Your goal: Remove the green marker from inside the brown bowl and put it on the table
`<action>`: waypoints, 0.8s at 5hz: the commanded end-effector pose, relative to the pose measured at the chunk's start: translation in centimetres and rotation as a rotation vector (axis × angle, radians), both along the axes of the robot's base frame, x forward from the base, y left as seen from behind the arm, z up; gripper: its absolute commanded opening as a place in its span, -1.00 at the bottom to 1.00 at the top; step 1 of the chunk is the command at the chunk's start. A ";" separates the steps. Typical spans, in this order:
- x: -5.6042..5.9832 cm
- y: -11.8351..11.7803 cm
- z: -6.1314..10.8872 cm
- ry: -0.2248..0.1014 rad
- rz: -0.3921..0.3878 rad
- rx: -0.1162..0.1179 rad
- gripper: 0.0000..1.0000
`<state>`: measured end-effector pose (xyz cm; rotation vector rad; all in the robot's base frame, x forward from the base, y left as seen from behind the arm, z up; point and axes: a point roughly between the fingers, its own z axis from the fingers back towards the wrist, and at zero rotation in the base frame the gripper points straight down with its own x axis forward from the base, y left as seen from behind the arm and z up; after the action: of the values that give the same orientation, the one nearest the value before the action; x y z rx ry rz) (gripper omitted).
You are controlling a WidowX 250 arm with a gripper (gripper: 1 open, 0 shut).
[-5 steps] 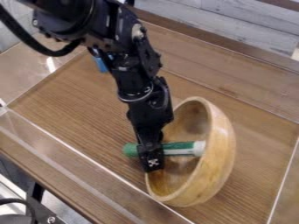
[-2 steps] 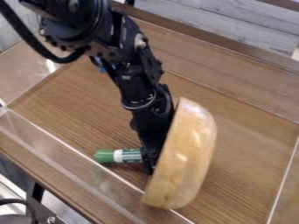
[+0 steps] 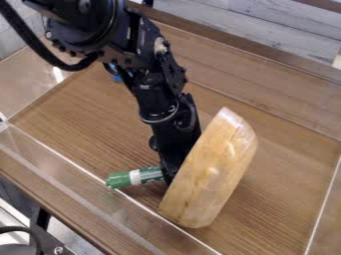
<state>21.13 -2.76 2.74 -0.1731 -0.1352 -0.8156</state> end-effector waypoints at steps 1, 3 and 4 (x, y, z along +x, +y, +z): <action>1.0 0.0 1.4 -0.049 0.007 -0.004 -1.00; 1.1 0.1 2.2 -0.045 0.014 -0.014 -1.00; 1.1 0.2 2.6 -0.044 0.019 -0.018 -1.00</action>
<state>21.09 -2.77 4.20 -0.1985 -0.1324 -0.7999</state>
